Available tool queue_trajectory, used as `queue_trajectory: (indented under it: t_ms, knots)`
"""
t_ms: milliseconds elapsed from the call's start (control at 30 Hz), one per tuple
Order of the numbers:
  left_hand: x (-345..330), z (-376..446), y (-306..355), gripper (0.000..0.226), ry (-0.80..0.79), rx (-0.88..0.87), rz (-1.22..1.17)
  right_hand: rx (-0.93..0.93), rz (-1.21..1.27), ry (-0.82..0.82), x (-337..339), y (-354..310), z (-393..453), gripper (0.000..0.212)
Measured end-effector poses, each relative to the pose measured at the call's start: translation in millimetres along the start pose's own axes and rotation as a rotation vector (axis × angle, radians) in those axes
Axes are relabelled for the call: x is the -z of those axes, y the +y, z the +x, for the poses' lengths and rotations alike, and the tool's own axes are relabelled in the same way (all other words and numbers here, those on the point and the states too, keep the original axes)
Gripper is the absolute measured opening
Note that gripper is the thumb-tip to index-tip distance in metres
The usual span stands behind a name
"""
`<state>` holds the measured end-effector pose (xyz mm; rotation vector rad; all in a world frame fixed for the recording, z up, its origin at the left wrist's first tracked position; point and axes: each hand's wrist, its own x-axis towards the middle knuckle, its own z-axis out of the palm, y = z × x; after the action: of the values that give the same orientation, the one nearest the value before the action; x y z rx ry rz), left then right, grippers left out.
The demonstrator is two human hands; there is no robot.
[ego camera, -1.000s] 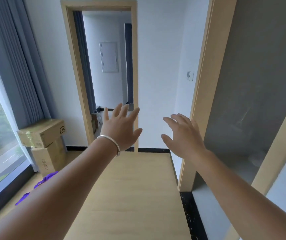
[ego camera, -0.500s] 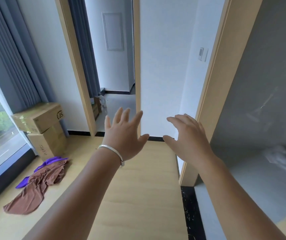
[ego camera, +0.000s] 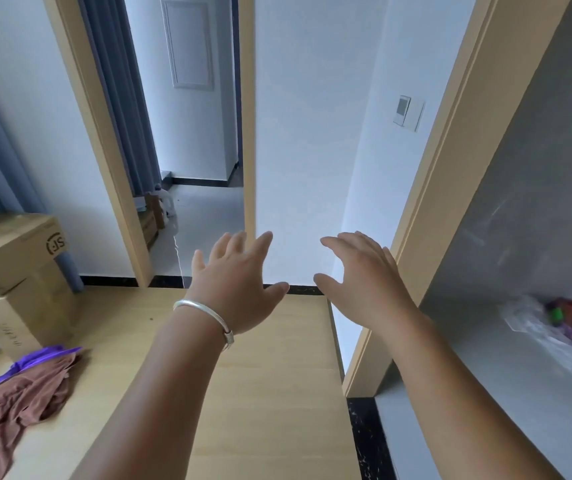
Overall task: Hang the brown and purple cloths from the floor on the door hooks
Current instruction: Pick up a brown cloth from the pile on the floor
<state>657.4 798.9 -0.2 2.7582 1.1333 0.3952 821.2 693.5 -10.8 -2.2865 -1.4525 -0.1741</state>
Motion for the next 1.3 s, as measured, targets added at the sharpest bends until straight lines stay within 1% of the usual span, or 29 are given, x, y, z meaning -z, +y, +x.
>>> queue_trajectory:
  t_ms: [100, 200, 400, 600, 800, 1033, 1167, 1300]
  knots:
    - [0, 44, -23, 0.073, 0.024, -0.017, -0.027, -0.028, 0.019, 0.004, -13, -5, 50, 0.055]
    - [-3, 83, -44, 0.073, 0.016, -0.027, -0.040, -0.047, 0.036, 0.023, -30, -9, 89, 0.054]
    - [-24, 138, -71, 0.073, -0.037, -0.038, -0.067, -0.064, 0.070, 0.011, -66, -11, 143, 0.053]
    - [-46, 194, -90, 0.073, -0.063, -0.003, -0.074, -0.075, 0.114, -0.027, -100, 7, 200, 0.052]
    - [-67, 274, -85, 0.071, -0.048, 0.018, -0.061, -0.046, 0.146, -0.038, -126, 48, 280, 0.053]
    - [-86, 394, -57, 0.070, -0.020, 0.042, -0.026, -0.013, 0.153, -0.029, -127, 126, 386, 0.054]
    - [-97, 452, -47, 0.070, -0.002, 0.067, -0.016, 0.010, 0.143, -0.059, -132, 163, 439, 0.057]
    - [-105, 495, -49, 0.070, -0.009, 0.103, -0.007, 0.028, 0.150, -0.089, -143, 184, 482, 0.060]
